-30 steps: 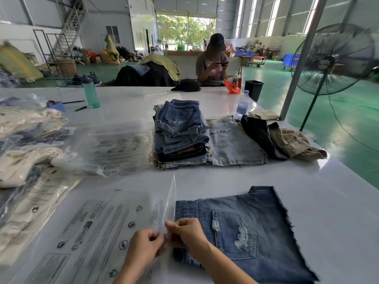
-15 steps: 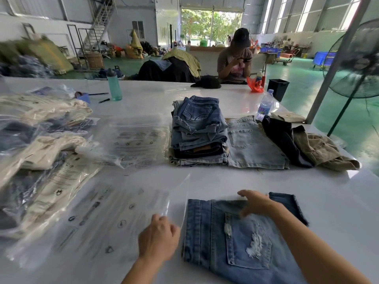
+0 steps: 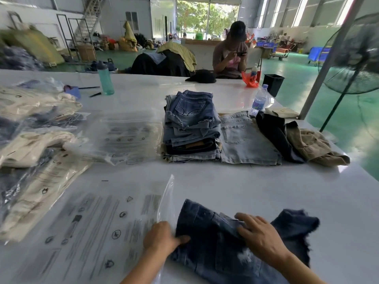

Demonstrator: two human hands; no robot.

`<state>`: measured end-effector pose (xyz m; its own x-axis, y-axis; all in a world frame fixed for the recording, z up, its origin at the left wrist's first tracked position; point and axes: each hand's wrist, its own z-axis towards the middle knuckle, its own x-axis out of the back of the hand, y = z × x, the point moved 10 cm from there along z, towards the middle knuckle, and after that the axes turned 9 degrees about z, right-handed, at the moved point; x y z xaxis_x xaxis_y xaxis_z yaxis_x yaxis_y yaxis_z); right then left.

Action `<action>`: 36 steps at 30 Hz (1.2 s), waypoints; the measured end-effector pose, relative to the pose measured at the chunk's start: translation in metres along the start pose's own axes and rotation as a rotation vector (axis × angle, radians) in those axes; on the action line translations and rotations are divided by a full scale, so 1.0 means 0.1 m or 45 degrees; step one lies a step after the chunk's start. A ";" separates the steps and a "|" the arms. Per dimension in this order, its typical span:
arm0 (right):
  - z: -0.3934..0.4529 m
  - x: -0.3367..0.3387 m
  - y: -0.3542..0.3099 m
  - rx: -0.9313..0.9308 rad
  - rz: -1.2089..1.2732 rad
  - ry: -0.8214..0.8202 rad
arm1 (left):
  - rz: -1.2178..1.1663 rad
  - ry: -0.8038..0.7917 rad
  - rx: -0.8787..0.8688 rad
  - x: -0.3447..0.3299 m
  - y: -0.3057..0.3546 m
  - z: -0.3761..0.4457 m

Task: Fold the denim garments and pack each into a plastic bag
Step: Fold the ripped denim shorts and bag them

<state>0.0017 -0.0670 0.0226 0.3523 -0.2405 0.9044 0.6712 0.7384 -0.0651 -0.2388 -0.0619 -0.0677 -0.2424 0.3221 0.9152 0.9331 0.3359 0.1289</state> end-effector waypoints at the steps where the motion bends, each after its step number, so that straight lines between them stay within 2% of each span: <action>1: -0.17 -0.06 -0.06 -0.019 0.042 -0.023 | 0.007 0.004 -0.004 0.01 0.01 0.00; 4: -0.46 -0.29 -0.20 -0.166 -0.045 -0.152 | -0.003 0.009 -0.015 0.03 0.04 0.00; 7: -0.52 -0.33 -0.32 -0.254 -0.302 -0.204 | 0.045 0.059 -0.042 0.06 0.10 -0.03; 9: -0.54 -0.43 -0.41 -0.284 -0.353 -0.337 | 0.060 0.093 -0.079 0.06 0.15 -0.05; 12: -0.47 -0.40 -0.41 -0.426 -0.223 -0.239 | 0.031 0.079 -0.123 0.03 0.19 -0.07; 14: -0.46 -0.44 -0.32 -0.548 -0.195 -0.333 | -0.010 0.044 -0.140 0.01 0.19 -0.05; 19: -0.39 -0.53 -0.38 -0.565 -0.096 -0.843 | -0.086 -0.034 -0.167 -0.01 0.16 -0.03; 21: -0.32 -0.47 -0.45 -0.470 -0.255 -0.728 | -0.084 -0.024 -0.156 0.00 0.14 -0.04; 23: -0.35 -0.48 -0.48 -0.548 -0.180 -0.727 | -0.088 -0.001 -0.163 0.01 0.12 -0.07; 25: -0.29 -0.38 -0.45 -0.504 -0.065 -0.603 | -0.171 -0.022 -0.214 0.05 0.13 -0.12; 27: -0.25 -0.21 -0.13 -0.615 0.041 -0.516 | -0.242 -0.035 -0.241 0.12 0.08 -0.18; 28: -0.26 -0.12 0.06 -0.679 0.079 -0.437 | -0.171 0.002 -0.258 0.18 0.04 -0.21; 30: -0.29 0.11 0.32 -0.841 0.257 -0.298 | 0.153 0.147 -0.263 0.32 -0.04 -0.27; 32: -0.28 0.37 0.43 -0.917 0.267 -0.101 | 0.374 0.226 -0.269 0.38 -0.02 -0.38; 34: -0.28 0.52 0.44 -0.971 0.413 0.088 | 0.449 0.170 -0.275 0.29 0.08 -0.45; 36: -0.21 0.57 0.37 -0.942 0.509 0.185 | 0.423 0.137 -0.278 0.24 0.18 -0.54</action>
<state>0.0601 -0.0670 0.0623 0.6994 -0.1652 0.6954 0.7143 0.1952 -0.6720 -0.2135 -0.0955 -0.0224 0.0998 0.2831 0.9539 0.9932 0.0296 -0.1127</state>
